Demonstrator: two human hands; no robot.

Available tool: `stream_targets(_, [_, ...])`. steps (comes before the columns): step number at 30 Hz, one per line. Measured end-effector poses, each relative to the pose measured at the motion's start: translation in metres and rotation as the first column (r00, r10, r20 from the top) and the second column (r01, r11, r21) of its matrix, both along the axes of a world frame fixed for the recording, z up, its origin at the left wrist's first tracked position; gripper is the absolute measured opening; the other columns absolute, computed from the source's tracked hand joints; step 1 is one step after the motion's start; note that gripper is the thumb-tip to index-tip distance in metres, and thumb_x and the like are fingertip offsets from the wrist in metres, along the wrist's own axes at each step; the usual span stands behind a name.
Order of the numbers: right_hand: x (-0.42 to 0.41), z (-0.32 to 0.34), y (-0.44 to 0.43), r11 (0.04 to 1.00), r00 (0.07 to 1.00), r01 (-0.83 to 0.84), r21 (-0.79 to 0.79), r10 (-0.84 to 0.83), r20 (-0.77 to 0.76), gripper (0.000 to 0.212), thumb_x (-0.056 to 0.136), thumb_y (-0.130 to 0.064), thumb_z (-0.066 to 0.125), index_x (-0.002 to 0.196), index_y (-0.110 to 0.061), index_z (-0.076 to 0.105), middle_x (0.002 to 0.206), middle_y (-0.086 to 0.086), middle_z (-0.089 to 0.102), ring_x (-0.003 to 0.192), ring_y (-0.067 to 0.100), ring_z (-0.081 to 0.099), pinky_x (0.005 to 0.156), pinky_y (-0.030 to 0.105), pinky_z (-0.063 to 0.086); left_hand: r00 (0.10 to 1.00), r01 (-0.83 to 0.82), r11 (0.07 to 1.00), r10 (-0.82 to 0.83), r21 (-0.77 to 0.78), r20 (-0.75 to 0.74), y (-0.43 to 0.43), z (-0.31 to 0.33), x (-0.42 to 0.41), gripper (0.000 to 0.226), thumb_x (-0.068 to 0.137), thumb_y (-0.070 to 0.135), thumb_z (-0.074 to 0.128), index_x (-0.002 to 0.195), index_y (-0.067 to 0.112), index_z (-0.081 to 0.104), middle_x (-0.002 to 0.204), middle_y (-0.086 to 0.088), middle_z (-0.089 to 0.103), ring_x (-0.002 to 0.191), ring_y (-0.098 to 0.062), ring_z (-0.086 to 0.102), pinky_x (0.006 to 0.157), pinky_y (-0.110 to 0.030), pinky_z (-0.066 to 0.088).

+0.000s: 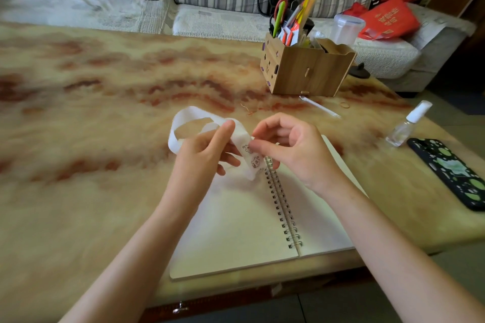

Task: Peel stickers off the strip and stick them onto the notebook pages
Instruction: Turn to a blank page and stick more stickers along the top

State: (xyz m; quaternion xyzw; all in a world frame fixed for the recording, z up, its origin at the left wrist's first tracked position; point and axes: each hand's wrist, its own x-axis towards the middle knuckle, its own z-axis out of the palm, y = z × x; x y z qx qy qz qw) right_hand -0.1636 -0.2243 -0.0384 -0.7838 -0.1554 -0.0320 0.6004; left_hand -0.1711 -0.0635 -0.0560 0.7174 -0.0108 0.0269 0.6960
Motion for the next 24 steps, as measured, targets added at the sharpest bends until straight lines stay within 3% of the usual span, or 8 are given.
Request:
stream_targets(7, [0.0003,-0.0037,0.0006,0.998,0.996,0.039,-0.039,-0.036,0.077,0.014,0.082,-0.006,0.072,0.080,-0.020,0.069,0.072,-0.007,0.069,0.066,0.012,0.062,0.053,0.021,0.046,0.998,0.060,0.998,-0.060,0.026,0.022,0.0005,-0.0002,-0.0034,0.020,0.090,0.021,0.060,0.088,0.002,0.069,0.081,-0.002,0.069,0.065,-0.002,0.065,0.055,-0.014,0.046])
stream_targets(11, [-0.0003,-0.0049,0.0002,0.994,0.989,0.052,-0.096,-0.038,0.141,0.016,0.082,-0.008,0.072,0.081,-0.025,0.069,0.075,-0.007,0.070,0.072,0.022,0.065,0.065,0.041,0.052,0.997,0.058,0.997,-0.061,0.051,0.044,0.0006,-0.0002,-0.0036,0.020,0.090,0.021,0.060,0.087,0.002,0.068,0.080,-0.002,0.070,0.064,-0.002,0.064,0.054,-0.013,0.044])
stream_targets(15, [-0.0004,-0.0063,-0.0006,0.992,0.986,0.052,-0.113,-0.033,0.166,0.011,0.083,-0.009,0.071,0.087,-0.019,0.070,0.081,0.001,0.071,0.077,0.025,0.066,0.071,0.052,0.054,0.998,0.053,0.997,-0.055,0.054,0.043,0.0007,0.0006,-0.0038,0.017,0.089,0.022,0.061,0.082,0.010,0.069,0.074,0.006,0.068,0.064,-0.002,0.064,0.054,-0.014,0.044])
stream_targets(19, [-0.0021,-0.0056,0.0001,0.992,0.985,0.047,-0.119,-0.027,0.168,0.008,0.084,-0.006,0.070,0.087,-0.013,0.071,0.078,0.000,0.071,0.074,0.024,0.065,0.071,0.047,0.055,0.998,0.051,0.997,-0.054,0.062,0.040,0.0010,-0.0001,-0.0036,0.015,0.089,0.023,0.061,0.080,0.014,0.069,0.068,0.011,0.068,0.064,-0.002,0.065,0.054,-0.014,0.045])
stream_targets(24, [-0.0019,-0.0060,0.0005,0.990,0.987,0.037,-0.136,-0.015,0.160,0.007,0.084,-0.006,0.071,0.085,-0.013,0.070,0.075,-0.003,0.069,0.071,0.020,0.065,0.064,0.029,0.051,0.999,0.036,0.997,-0.038,0.072,0.030,-0.0006,-0.0001,-0.0035,0.017,0.090,0.023,0.061,0.085,0.011,0.071,0.069,0.010,0.069,0.063,-0.001,0.064,0.054,-0.013,0.045])
